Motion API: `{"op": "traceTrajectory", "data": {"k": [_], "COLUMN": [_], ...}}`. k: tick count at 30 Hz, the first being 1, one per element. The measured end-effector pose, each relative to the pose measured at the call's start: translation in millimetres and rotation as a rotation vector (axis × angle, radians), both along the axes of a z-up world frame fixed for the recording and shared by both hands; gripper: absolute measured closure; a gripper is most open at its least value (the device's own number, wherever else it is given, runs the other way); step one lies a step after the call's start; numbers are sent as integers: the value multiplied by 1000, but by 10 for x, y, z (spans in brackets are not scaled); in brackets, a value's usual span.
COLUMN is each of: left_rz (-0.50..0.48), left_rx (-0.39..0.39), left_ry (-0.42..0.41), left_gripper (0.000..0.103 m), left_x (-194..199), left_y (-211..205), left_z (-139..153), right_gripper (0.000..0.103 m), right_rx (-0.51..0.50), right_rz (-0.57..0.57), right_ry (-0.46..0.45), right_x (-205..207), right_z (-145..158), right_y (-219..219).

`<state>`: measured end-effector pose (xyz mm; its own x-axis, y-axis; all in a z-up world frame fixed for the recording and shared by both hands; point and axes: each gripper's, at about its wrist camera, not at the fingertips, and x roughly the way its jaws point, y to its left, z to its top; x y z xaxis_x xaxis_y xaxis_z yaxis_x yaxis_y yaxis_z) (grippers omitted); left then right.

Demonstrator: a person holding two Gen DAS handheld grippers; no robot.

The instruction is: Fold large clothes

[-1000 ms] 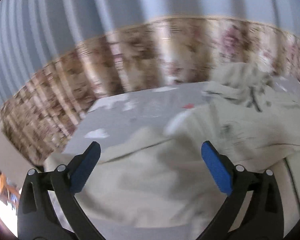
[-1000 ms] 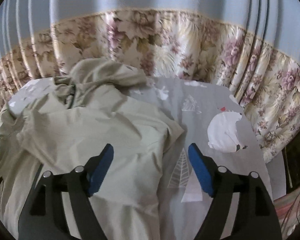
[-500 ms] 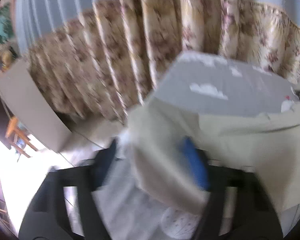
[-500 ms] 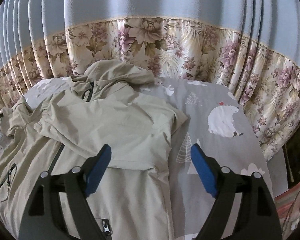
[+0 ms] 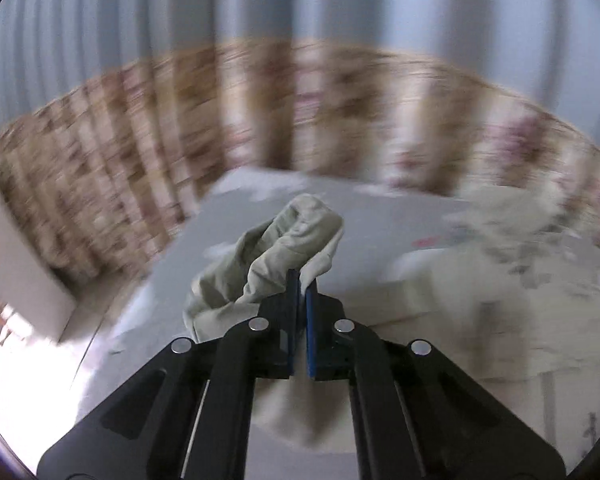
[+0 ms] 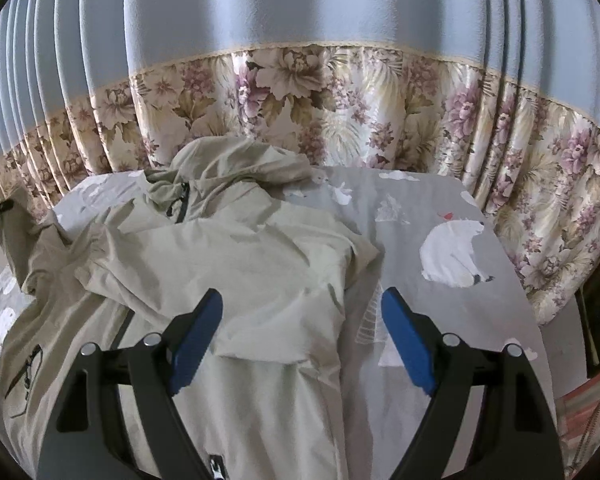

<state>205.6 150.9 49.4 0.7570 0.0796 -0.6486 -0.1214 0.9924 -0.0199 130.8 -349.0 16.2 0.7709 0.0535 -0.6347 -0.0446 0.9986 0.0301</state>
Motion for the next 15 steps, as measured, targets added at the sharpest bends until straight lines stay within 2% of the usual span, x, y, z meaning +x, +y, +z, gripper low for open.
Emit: {"op": "traceTrajectory", "data": {"k": [4,6,7,9,10,11,12,14,15], "left_rz": [-182,-275,-326,-396,-431,-451,-427,-405,-412], "left_rx": [-56,-131,-166,-185,-179,-170,-154,-141,-146], "left_ry": [-6,13,25,48,57,50,14,-47,-46], "left_gripper": [102,101,100,93,66,20,5,3,3], "left_x": [89,104,89,41,-8,-64,-136,-243,-237], "left_y": [-1102,-1616,-1859,-2278,-2502,-2648,-2709,-2715,-2694], "left_z": [153,129,99,25,-27,-44,-30,38,67], "right_gripper": [21,21,21,21,21,21,21,21,20], "right_rx": [7,15,22,30,37,39,37,31,31], "right_rz": [23,24,20,11,7,4,2,-2,-8], "right_ry": [-13,-17,-16,-11,-6,-3,-1,3,4], "right_x": [51,65,72,72,63,49,43,10,-3], "right_z": [31,37,35,17,1,-12,-20,-41,-46], "right_y": [34,11,-13,-56,-89,-119,-140,-195,-225]}}
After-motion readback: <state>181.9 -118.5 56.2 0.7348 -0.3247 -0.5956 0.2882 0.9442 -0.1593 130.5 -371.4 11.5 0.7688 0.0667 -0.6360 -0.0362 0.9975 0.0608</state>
